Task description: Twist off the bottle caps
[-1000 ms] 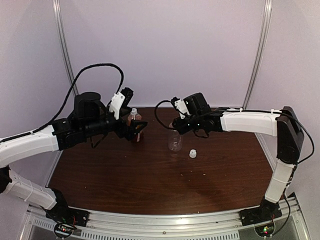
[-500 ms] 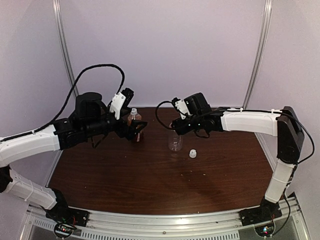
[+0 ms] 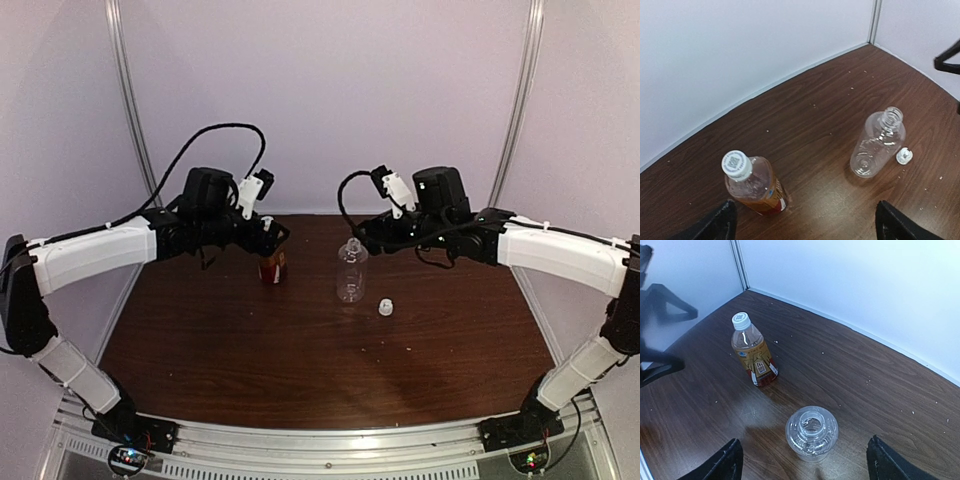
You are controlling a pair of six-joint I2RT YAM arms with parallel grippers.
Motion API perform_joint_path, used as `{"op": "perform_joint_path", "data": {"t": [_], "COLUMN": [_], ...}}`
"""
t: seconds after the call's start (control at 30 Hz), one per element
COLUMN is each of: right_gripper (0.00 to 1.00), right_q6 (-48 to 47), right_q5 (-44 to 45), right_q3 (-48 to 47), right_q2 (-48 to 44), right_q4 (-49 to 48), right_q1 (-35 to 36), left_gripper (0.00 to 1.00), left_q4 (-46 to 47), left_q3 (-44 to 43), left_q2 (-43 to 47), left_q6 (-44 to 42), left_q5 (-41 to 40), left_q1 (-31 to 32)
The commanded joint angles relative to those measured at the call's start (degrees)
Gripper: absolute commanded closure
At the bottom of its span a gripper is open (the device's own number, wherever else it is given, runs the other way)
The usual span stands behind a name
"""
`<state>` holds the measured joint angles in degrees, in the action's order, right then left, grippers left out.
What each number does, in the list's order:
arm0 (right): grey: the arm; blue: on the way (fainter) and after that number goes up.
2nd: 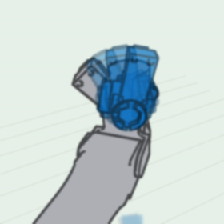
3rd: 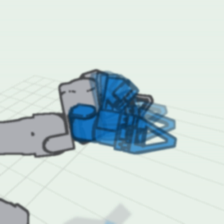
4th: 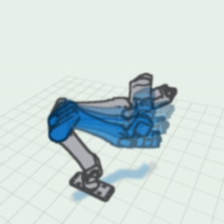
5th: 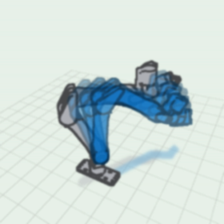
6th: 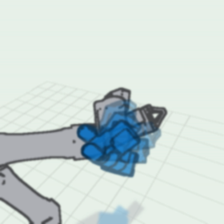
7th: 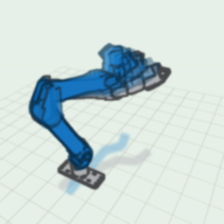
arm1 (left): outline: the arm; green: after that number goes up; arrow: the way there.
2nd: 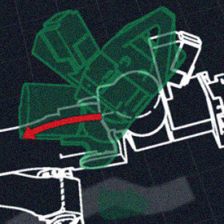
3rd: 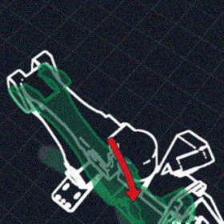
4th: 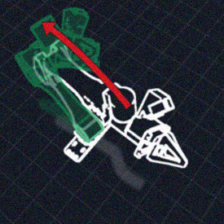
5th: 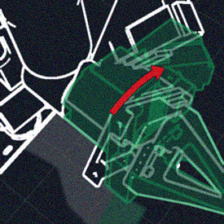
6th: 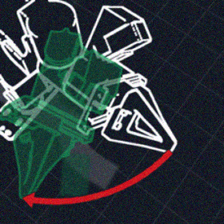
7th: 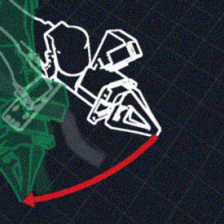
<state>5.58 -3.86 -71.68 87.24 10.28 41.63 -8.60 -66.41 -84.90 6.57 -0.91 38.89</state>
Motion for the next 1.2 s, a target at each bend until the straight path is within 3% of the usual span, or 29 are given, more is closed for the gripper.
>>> {"op": "perform_joint_path", "data": {"t": [0.0, 0.4, 0.73, 1.17], "right_gripper": [0.14, 0.12, 0.12, 0.12], "right_q6": [2.2, 3.0, 3.2, 3.7], "right_q5": [-1.9, -2.9, -4.2, -5.6], "right_q3": [5.3, 11.1, 11.6, 11.3], "right_q2": [-4.2, -10.9, -10.5, -8.6], "right_q4": [-3.6, -4.1, -3.3, -3.1], "right_q1": [-0.3, -0.3, -0.3, -0.2], "left_gripper": [0.05, 0.20, 0.40, 0.46], "left_q4": [-3.7, -13.8, -14.4, -12.1], "left_q3": [-6.9, -22.9, -24.0, -23.5], "left_q2": [-5.5, -21.2, -24.0, -24.2], "left_q6": [1.8, -1.2, -0.9, -0.9], "left_q5": [-2.0, -2.6, 0.9, 4.4], "left_q1": [-3.1, -7.3, -8.7, -9.7]}}
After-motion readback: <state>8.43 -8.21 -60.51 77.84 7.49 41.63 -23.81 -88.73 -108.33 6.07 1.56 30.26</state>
